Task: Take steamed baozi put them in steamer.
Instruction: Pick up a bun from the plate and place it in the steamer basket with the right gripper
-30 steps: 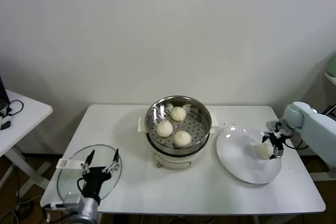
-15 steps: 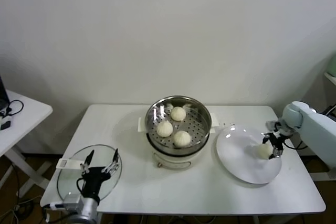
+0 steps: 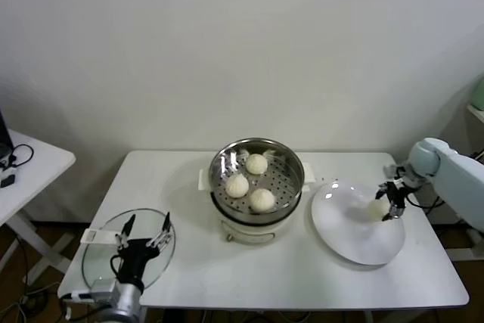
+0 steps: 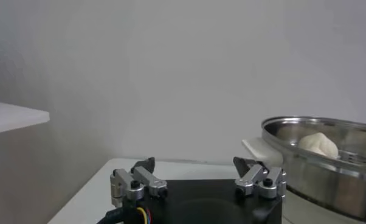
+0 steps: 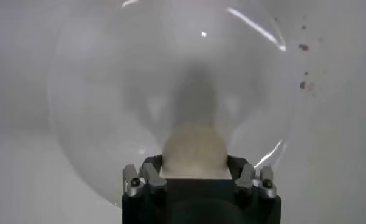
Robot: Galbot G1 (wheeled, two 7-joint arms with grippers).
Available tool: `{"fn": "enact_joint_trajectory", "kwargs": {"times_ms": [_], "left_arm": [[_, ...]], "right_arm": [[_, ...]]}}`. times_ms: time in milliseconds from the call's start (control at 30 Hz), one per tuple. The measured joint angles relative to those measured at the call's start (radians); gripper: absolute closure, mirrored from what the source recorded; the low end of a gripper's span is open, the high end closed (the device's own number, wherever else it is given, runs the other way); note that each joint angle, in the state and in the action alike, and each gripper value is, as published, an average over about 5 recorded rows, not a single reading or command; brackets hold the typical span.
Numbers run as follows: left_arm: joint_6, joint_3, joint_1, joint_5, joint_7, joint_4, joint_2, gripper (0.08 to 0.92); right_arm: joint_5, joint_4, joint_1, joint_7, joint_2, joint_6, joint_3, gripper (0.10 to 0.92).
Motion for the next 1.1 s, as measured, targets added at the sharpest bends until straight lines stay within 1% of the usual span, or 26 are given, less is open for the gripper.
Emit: {"fn": "enact_joint_trajectory", "kwargs": {"times_ms": [367, 733, 933, 1100], "left_arm": [[-0.004, 0.019, 0.003, 0.015, 0.003, -0.025, 0.000, 0.177], [0.007, 0.065, -0.022, 0.054, -0.011, -0.052, -0.012, 0.177], [0.008, 0.076, -0.027, 0.065, -0.010, -0.065, -0.008, 0.177], [0.006, 0.076, -0.022, 0.067, -0.008, -0.072, -0.005, 0.177]], "right_arm": [[0.291, 0.029, 0.286, 0.013, 0.041, -0.086, -0.249, 0.313], [0.605, 0.084, 0.555, 0.050, 0.166, -0.181, -0.489, 0.313], [0.724, 0.116, 0.624, 0.073, 0.249, -0.221, -0.572, 0.314], [0.784, 0.149, 0.641, 0.099, 0.308, -0.249, -0.608, 0.316]]}}
